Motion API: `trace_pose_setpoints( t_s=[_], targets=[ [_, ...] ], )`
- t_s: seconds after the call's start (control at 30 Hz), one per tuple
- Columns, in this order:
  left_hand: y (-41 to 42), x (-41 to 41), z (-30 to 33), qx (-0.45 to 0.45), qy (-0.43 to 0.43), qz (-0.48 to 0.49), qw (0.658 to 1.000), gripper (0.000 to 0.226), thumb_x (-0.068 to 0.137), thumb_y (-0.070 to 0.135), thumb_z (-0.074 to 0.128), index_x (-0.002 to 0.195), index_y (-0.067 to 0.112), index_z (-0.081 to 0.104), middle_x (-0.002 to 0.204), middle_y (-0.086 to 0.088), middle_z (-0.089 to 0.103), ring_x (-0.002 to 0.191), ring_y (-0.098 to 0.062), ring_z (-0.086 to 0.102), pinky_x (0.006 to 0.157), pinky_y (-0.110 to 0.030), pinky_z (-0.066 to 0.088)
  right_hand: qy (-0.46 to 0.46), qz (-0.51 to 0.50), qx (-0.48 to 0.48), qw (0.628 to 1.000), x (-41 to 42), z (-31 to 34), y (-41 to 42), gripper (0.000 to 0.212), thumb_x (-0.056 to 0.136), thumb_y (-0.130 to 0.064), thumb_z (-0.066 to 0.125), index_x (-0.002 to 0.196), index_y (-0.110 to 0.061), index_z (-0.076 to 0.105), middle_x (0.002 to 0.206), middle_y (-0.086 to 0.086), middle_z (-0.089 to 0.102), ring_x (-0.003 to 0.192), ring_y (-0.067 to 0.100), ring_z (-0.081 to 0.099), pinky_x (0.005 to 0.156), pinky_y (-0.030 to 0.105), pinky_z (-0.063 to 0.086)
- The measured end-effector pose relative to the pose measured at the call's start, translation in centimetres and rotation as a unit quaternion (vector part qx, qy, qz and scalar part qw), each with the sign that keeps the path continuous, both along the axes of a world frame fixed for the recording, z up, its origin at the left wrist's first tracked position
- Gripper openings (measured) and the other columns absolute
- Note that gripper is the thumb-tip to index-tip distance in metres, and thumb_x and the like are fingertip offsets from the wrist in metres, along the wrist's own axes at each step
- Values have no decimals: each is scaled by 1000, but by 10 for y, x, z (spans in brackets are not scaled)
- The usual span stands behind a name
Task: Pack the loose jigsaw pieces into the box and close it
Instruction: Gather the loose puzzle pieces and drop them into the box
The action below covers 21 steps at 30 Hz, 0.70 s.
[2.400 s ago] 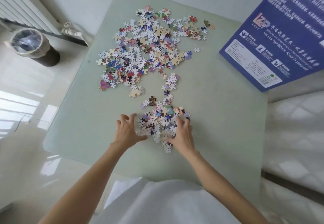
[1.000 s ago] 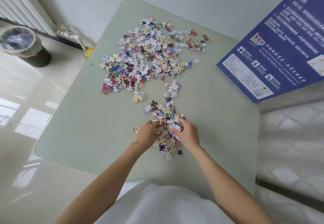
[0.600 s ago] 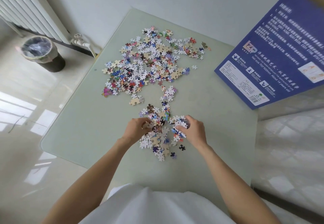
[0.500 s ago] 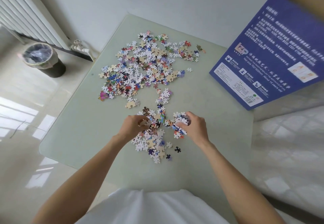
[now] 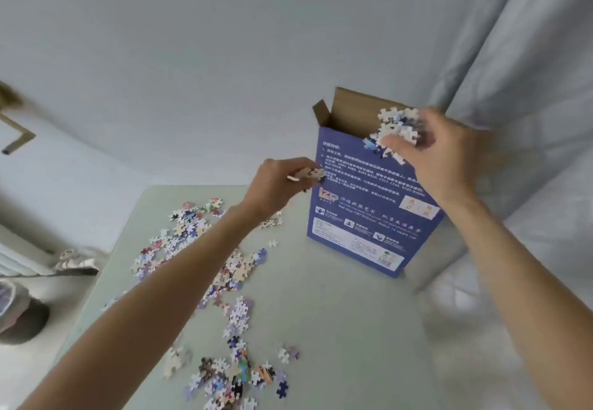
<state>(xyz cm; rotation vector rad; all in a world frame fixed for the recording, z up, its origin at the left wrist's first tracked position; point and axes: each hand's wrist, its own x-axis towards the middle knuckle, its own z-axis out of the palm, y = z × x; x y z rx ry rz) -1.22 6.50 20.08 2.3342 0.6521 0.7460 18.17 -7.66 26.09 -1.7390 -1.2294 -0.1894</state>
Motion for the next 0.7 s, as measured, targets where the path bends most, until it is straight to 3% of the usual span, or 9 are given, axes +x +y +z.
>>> trace_pose_setpoints(
  t_s=[0.07,0.1,0.2,0.27,0.37,0.5,0.6,0.7],
  targets=[
    [13,39,26,49,-38,-22,998,18,80,26,68,95,16,70,82,0,71,69,-12,64,63,-21,47,-13,-28,19,999,26,11,10,37,76,-41,74,95,-12,62,79,5,69,68,23,62,65,35,50],
    [17,55,36,73,-54,-26,996,18,80,25,68,95,15,69,81,-1,71,66,-12,61,60,-17,43,-21,-35,21,999,34,13,15,36,77,-41,73,94,-12,61,75,7,68,66,26,61,63,37,48],
    [23,98,55,120,-81,-28,989,19,82,19,67,101,16,69,78,0,69,64,-12,56,56,-9,34,-93,-51,0,994,51,6,23,32,80,-33,72,95,-7,61,69,9,64,61,27,57,58,34,43],
    [24,116,56,145,-77,-48,985,22,82,14,66,104,17,69,82,0,71,69,-10,59,59,-10,37,-135,-57,-18,989,58,-7,25,29,80,-27,73,95,-4,62,73,12,68,61,27,60,56,31,42],
    [30,131,48,170,-29,-82,982,23,84,13,65,107,16,68,89,-1,72,74,-14,64,66,-16,42,-163,-64,-47,983,67,-25,25,27,79,-21,74,95,-2,63,80,12,71,68,27,65,59,24,41],
    [44,141,45,201,40,-82,975,20,83,16,67,102,9,67,83,-5,68,72,-24,61,62,-19,33,-188,-29,-110,975,78,-38,23,24,85,-22,68,98,-3,61,84,12,71,72,28,67,59,27,44],
    [54,147,43,191,127,-81,970,16,88,18,61,100,8,63,90,-10,68,81,-29,61,65,-29,41,-188,-20,-139,972,83,-34,23,26,92,-26,57,106,-4,61,84,14,70,73,29,66,57,26,41],
    [56,147,38,165,165,-88,968,19,94,23,49,103,9,59,94,-12,67,83,-31,61,70,-40,49,-185,-13,-168,968,83,-29,24,25,98,-27,45,101,-7,59,81,11,69,70,28,65,55,32,46]
  ],
)
